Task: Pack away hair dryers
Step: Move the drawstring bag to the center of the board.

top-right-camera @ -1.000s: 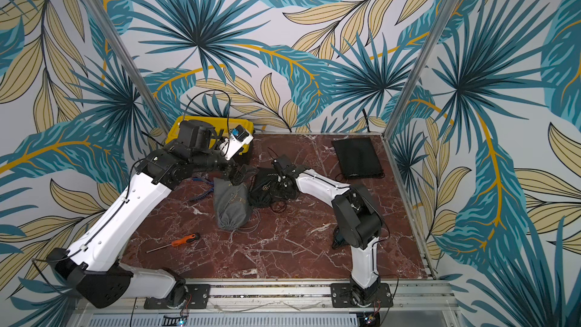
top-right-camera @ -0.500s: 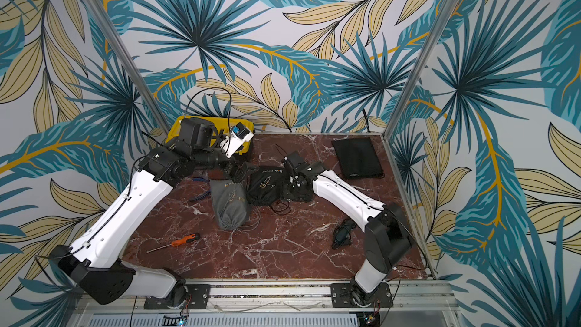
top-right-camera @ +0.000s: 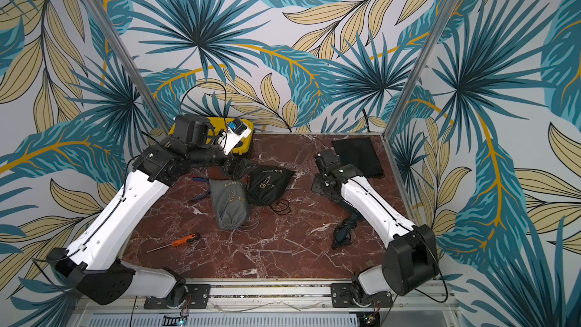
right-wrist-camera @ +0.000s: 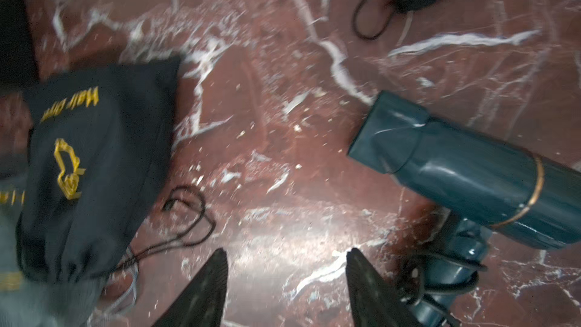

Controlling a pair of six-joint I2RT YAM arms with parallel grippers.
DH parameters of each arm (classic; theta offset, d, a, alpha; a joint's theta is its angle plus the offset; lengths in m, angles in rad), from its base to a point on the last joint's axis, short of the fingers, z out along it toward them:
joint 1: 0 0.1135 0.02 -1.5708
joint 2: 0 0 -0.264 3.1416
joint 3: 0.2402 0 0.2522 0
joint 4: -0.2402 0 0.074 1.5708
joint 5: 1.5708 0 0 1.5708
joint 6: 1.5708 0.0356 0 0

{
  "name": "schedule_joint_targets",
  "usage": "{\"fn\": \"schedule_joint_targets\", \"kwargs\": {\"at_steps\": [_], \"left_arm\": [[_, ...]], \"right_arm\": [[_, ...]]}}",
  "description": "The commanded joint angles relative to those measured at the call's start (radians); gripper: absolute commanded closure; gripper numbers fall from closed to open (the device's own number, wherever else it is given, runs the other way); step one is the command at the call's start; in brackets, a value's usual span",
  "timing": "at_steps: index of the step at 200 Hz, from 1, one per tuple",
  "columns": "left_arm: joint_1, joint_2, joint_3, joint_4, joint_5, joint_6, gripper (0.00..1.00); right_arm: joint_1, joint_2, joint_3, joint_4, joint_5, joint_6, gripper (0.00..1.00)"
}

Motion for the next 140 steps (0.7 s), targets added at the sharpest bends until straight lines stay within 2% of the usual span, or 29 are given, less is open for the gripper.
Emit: {"fn": "schedule_joint_targets", "kwargs": {"at_steps": [1,24,38,59,104,140], "left_arm": [[0.003,-0.002,-0.038,-0.005,0.06,-0.006,0.01],[0.003,0.015,-0.047,0.008,0.078,-0.014,0.0],[0.003,0.027,-0.051,0.017,0.098,-0.021,0.0],[0.003,0.043,-0.055,0.022,0.116,-0.029,0.0],[0.003,0.063,-0.06,0.039,0.121,-0.024,0.01],[0.003,0.066,-0.061,0.04,0.134,-0.021,0.01]], "right_arm": [[-0.046,-0.008,-0.048,0.159,0.097,0.076,0.49],[-0.109,0.055,-0.029,0.249,0.137,0.094,0.67],[-0.142,0.11,0.007,0.266,0.185,0.102,0.69],[-0.199,0.216,0.078,0.25,0.195,0.127,0.49],[-0.256,0.411,0.226,0.236,0.215,0.136,0.48],[-0.316,0.5,0.259,0.21,0.198,0.184,0.41]]}}
